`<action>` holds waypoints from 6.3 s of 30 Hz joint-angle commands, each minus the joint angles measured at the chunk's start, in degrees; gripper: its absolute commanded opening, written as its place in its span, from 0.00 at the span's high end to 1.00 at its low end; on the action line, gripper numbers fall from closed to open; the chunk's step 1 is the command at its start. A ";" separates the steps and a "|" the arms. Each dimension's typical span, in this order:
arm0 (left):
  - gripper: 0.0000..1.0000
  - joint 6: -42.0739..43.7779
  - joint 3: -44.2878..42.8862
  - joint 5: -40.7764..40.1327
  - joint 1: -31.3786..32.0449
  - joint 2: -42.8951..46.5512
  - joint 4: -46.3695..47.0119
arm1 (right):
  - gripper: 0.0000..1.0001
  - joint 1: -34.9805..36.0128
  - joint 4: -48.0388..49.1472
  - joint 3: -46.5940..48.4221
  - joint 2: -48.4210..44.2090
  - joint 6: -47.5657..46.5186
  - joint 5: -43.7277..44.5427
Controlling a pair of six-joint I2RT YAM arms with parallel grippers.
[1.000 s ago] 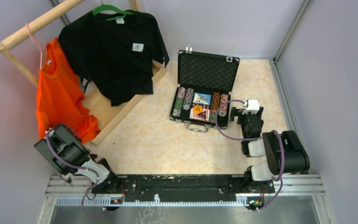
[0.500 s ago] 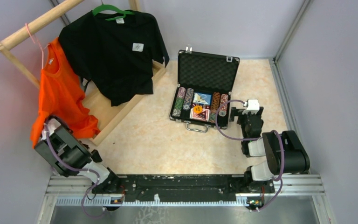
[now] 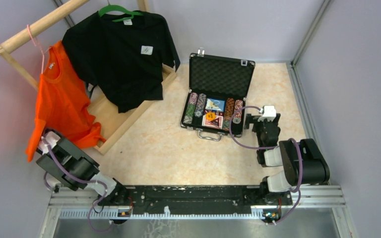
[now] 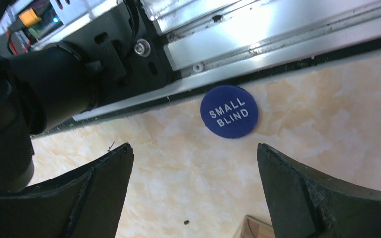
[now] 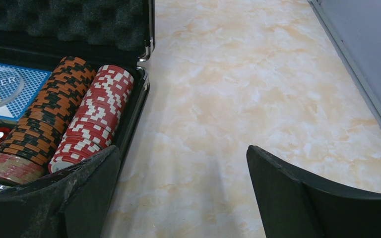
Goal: Pack up texas hold em set
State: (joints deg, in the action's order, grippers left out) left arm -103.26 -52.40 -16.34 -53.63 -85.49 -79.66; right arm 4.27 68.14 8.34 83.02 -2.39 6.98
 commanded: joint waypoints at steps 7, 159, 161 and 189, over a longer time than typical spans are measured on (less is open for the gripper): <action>0.01 6.42 4.72 -4.47 -4.02 -0.89 -1.51 | 0.01 -0.32 3.85 0.89 -0.10 0.37 -0.33; 0.01 16.95 6.19 -11.06 -12.29 -1.38 5.95 | 0.01 -0.31 3.84 0.88 -0.15 0.31 -0.30; 0.01 16.89 6.11 -10.52 -12.23 -1.43 6.28 | 0.01 -0.32 3.85 0.87 -0.15 0.35 -0.35; 0.00 19.44 9.09 1.27 -8.34 -2.02 15.12 | 0.01 -0.32 3.84 0.89 -0.14 0.37 -0.31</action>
State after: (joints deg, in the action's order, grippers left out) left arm -83.94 -44.40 -22.55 -63.40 -86.00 -68.66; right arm 4.27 68.16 8.34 83.02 -2.39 6.98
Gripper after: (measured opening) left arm 0.995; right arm 0.987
